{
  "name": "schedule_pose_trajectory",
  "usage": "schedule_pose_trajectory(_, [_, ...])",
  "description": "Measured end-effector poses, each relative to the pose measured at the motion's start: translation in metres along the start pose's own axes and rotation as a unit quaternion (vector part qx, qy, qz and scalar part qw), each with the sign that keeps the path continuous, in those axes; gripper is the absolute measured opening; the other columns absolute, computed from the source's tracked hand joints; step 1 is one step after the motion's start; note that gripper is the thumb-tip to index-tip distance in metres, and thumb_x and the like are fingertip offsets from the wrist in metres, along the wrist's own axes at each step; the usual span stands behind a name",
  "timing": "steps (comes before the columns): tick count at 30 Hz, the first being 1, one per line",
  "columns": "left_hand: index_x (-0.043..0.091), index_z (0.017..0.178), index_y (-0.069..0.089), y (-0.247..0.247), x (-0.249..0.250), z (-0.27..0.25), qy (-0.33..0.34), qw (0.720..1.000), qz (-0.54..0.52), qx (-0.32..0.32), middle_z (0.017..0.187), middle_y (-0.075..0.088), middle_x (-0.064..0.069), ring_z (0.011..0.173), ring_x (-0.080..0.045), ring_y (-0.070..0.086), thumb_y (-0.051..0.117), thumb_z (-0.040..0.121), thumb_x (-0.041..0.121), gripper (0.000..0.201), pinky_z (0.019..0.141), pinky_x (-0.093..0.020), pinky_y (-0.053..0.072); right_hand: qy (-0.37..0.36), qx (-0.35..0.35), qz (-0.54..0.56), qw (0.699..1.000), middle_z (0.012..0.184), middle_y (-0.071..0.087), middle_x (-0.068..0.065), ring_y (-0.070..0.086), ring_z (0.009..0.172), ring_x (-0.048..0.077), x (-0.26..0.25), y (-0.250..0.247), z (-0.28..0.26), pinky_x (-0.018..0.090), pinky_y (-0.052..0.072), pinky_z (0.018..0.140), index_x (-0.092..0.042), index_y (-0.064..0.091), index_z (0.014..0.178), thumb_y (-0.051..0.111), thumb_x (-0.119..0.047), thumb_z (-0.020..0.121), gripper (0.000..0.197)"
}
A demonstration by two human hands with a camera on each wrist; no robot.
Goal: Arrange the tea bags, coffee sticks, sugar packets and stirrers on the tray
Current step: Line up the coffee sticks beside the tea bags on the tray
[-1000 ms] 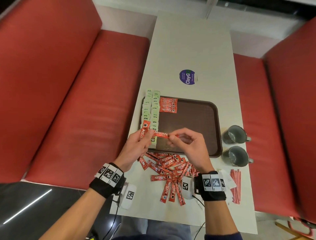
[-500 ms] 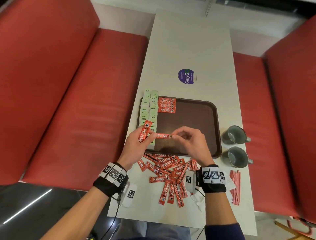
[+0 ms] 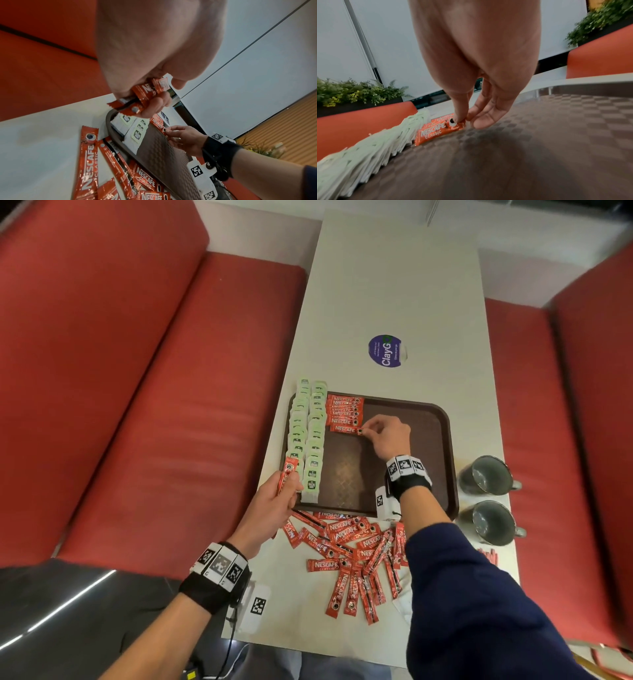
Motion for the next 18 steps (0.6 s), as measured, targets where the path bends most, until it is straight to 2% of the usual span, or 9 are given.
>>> schedule_pose_trajectory(4, [0.008,0.118,0.064,-0.002,0.000,-0.002,-0.004,1.000,0.001,-0.013,0.083,0.049,-0.004,0.059,-0.008,0.038,0.050,0.111,0.049,0.044,0.055,-0.026,0.033,0.016,0.012,0.001,1.000,0.092,0.073,0.002,0.067,0.091,0.019,-0.002,0.015,0.013,0.025,0.045,0.084,-0.030,0.076,0.087,0.083,-0.020,0.097,0.015])
schedule_pose_trajectory(7, [0.007,0.119,0.063,-0.001,0.002,-0.003,-0.006,1.000,-0.002,-0.019,0.083,0.050,-0.004,0.060,-0.009,0.039,0.051,0.111,0.047,0.042,0.056,-0.028,0.034,0.026,0.022,0.002,0.999,0.094,0.073,0.002,0.068,0.093,0.021,-0.002,0.022,0.016,0.030,0.051,0.089,-0.029,0.075,0.088,0.081,-0.020,0.097,0.015])
schedule_pose_trajectory(11, [0.005,0.119,0.061,0.000,0.002,-0.003,-0.009,1.000,0.002,-0.022,0.083,0.050,-0.005,0.060,-0.010,0.039,0.053,0.111,0.044,0.041,0.056,-0.027,0.034,0.037,0.035,0.002,0.999,0.100,0.074,0.001,0.065,0.100,0.020,-0.004,0.028,0.014,0.031,0.049,0.091,-0.024,0.075,0.098,0.081,-0.026,0.098,0.006])
schedule_pose_trajectory(14, [0.006,0.119,0.062,0.000,0.000,-0.003,-0.008,1.000,0.004,-0.024,0.083,0.050,-0.005,0.061,-0.010,0.039,0.052,0.112,0.044,0.040,0.056,-0.026,0.035,0.038,0.052,0.005,0.998,0.103,0.073,0.001,0.062,0.099,0.018,-0.008,0.029,0.008,0.036,0.053,0.091,-0.019,0.073,0.103,0.085,-0.029,0.094,0.018])
schedule_pose_trajectory(18, [0.007,0.118,0.062,-0.001,0.000,-0.003,-0.009,1.000,0.002,-0.025,0.082,0.051,-0.003,0.060,-0.009,0.040,0.053,0.111,0.044,0.039,0.057,-0.026,0.036,0.050,0.061,-0.002,0.997,0.105,0.071,0.001,0.065,0.098,0.020,-0.014,0.033,0.003,0.039,0.057,0.087,-0.020,0.067,0.101,0.092,-0.038,0.086,0.034])
Point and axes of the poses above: each hand's wrist, its own z-axis towards the middle knuckle, its own y-axis out of the palm, x = y × z, the point moved 4 cm from there along z, towards the middle knuckle
